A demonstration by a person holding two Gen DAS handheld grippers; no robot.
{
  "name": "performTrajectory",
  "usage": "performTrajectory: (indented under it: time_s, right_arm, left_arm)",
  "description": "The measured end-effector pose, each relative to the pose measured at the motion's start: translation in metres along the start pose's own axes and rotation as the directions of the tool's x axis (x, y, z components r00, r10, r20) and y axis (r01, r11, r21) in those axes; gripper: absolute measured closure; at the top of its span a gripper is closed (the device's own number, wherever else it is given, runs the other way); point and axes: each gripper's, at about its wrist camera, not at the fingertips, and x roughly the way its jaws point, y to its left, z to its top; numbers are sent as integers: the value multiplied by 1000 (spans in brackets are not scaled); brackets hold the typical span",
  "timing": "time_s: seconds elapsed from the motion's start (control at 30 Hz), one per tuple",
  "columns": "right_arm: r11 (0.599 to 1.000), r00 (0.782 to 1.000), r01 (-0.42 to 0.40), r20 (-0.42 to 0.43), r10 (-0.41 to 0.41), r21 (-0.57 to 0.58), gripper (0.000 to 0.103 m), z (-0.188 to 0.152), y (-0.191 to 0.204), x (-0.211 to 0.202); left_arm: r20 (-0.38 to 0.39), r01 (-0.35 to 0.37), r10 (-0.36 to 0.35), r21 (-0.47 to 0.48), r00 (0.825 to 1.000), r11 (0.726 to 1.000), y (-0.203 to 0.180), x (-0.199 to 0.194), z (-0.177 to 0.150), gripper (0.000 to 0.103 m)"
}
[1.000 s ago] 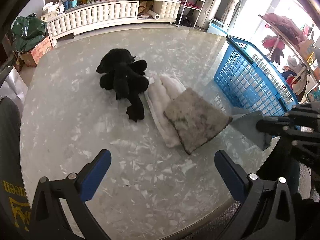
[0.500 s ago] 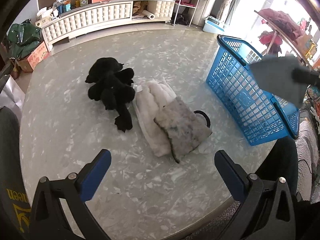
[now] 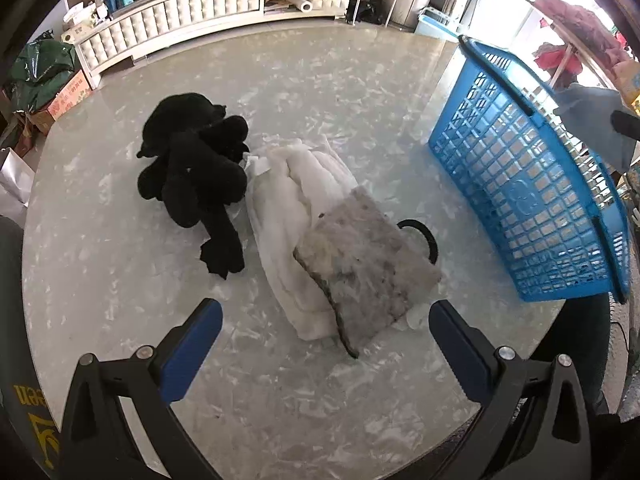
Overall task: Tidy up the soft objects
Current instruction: 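Grasp the light blue cloth with the right gripper and carry it into the basket, then open the right gripper to drop the light blue cloth into the basket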
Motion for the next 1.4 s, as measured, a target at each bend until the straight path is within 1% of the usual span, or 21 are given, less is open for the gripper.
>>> performTrajectory:
  time_s: [0.17,0.33,0.53,0.63,0.67,0.73,0.9,1.03,1.07,1.13,1.23,1.3,1.4]
  right_arm:
    - [1000,999,-9,-36,10,29,100,-1,-17,17]
    - [999,998,22,-53,-20,32,100,2,-31,30]
    - [998,996,54,-71,-54,8,100,6,-40,48]
    - [994,991,101,-89,-104,-44,100,9,-40,62]
    - [994,989,101,-103,-105,-47,100,9,-40,69]
    - [996,988,78,-128,-83,-40,100,9,-41,77]
    - [999,983,29,-179,-34,-32,100,6,-38,88]
    - [999,973,-27,-231,19,-31,99,5,-31,92]
    - [999,971,-36,-237,30,-24,99,4,-32,95]
    - [998,965,-64,-254,61,-3,99,3,-33,97]
    - [996,957,-89,-274,91,20,99,1,-31,101]
    - [996,955,-90,-282,91,18,99,-2,-30,101]
    - [996,954,-90,-286,92,21,97,-4,-32,100]
  left_arm:
    - [-19,1,-2,-16,1000,1000,6,14,7,0]
    - [-36,-4,4,-9,999,1000,7,29,13,0]
    - [-48,10,-10,-3,999,1000,10,44,18,0]
    - [-54,8,-7,9,999,1000,7,49,20,0]
    - [-57,7,-6,11,998,1000,7,52,21,1]
    - [-65,11,-10,14,998,1000,7,56,23,5]
    - [-77,23,-22,9,997,1000,8,66,23,21]
    - [-75,26,-24,23,997,999,8,69,21,22]
    - [-74,29,-27,21,997,999,9,70,21,25]
    - [-72,38,-37,15,997,999,11,70,20,28]
    - [-63,43,-42,17,997,999,11,71,19,35]
    - [-61,53,-52,16,997,998,13,69,18,45]
    - [-54,55,-54,19,997,998,11,64,19,54]
